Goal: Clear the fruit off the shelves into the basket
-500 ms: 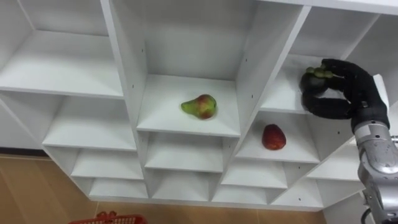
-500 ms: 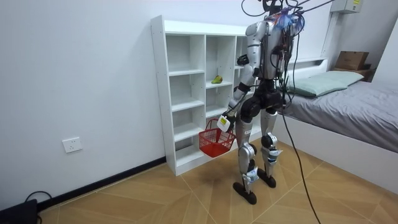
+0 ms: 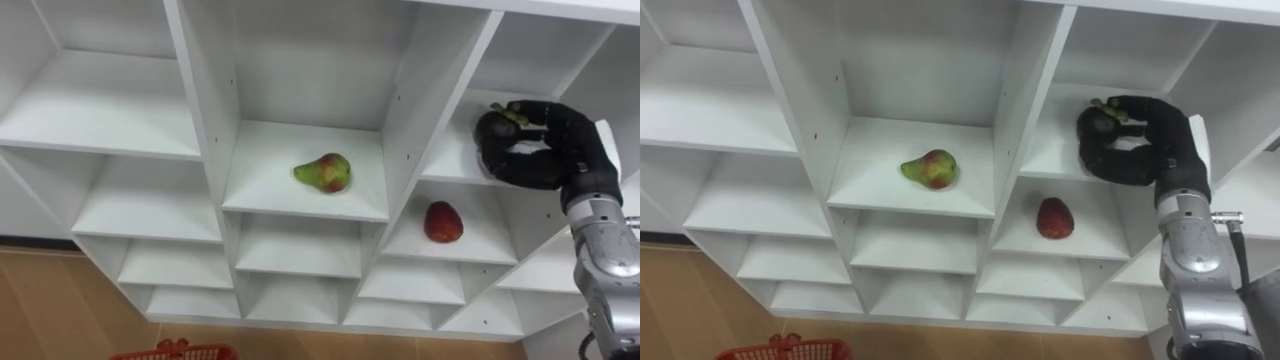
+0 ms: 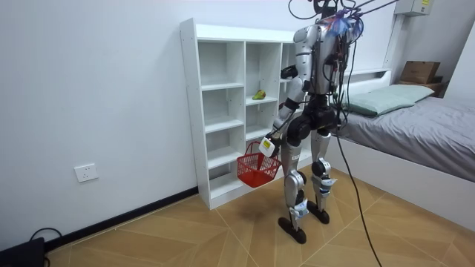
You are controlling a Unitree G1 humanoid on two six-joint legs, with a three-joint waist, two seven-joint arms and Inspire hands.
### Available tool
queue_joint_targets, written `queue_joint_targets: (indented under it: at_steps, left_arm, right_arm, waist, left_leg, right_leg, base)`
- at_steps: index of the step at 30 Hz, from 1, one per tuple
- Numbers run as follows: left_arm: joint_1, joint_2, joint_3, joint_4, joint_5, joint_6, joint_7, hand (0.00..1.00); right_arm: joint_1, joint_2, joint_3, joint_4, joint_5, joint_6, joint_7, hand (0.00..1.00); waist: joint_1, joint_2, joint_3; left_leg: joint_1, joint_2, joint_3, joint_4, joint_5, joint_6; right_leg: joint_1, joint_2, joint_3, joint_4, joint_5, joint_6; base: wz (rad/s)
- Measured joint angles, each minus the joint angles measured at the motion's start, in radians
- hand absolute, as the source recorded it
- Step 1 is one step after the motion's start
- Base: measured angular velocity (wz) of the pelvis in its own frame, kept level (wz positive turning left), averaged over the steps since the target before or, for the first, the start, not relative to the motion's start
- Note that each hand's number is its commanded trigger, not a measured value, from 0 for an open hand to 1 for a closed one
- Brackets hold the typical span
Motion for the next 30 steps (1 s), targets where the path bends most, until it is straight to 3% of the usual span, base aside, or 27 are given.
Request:
queue_joint_targets:
  at_steps: [15,18,20,22,30]
  left_arm:
    - [-0.001,0.0,0.0,-0.005,0.0,-0.001,-0.001,1.0]
    - [0.0,-0.001,0.0,-0.006,0.0,-0.001,-0.009,1.0]
    - [0.006,-0.002,0.0,-0.006,0.0,-0.005,-0.017,1.0]
    - [0.006,-0.003,0.0,-0.007,-0.001,-0.008,-0.019,1.0]
    - [0.001,-0.008,-0.003,-0.004,0.0,-0.008,-0.012,1.0]
  right_arm:
    - [0.003,0.001,0.001,-0.008,0.004,-0.003,0.03,1.0]
    - [0.017,0.002,0.001,-0.034,-0.002,-0.003,0.039,1.0]
    - [0.033,0.004,0.001,-0.045,0.003,-0.011,0.041,1.0]
    - [0.058,0.006,0.001,-0.078,0.002,-0.011,0.04,1.0]
    - [0.168,0.009,0.002,-0.227,-0.057,-0.005,0.038,1.0]
  waist:
    - [-0.001,0.0,-0.0014]
    - [-0.002,0.007,-0.0047]
    - [-0.003,0.016,-0.0118]
    - [-0.004,0.02,-0.0137]
    - [-0.016,0.023,-0.0117]
  left_leg:
    - [-0.002,0.0,0.004,-0.001,0.0,0.0]
    - [-0.001,0.0,0.008,-0.002,0.0,0.0]
    - [0.002,0.0,0.013,-0.004,0.0,0.0]
    - [0.002,0.0,0.013,-0.003,0.0,0.0]
    - [-0.001,0.0,0.019,-0.002,0.0,0.0]
  right_leg:
    - [0.0,0.001,0.007,0.001,0.001,-0.001]
    - [-0.001,0.002,0.01,0.001,0.001,-0.001]
    - [0.0,0.001,0.012,0.001,0.001,-0.001]
    - [0.0,0.0,0.011,0.002,0.001,-0.001]
    - [-0.002,0.0,0.019,0.001,0.001,-0.001]
  base:
    - [0.0]
    - [-0.02]
    - [-0.04]
    - [0.0]
    - [-0.01]
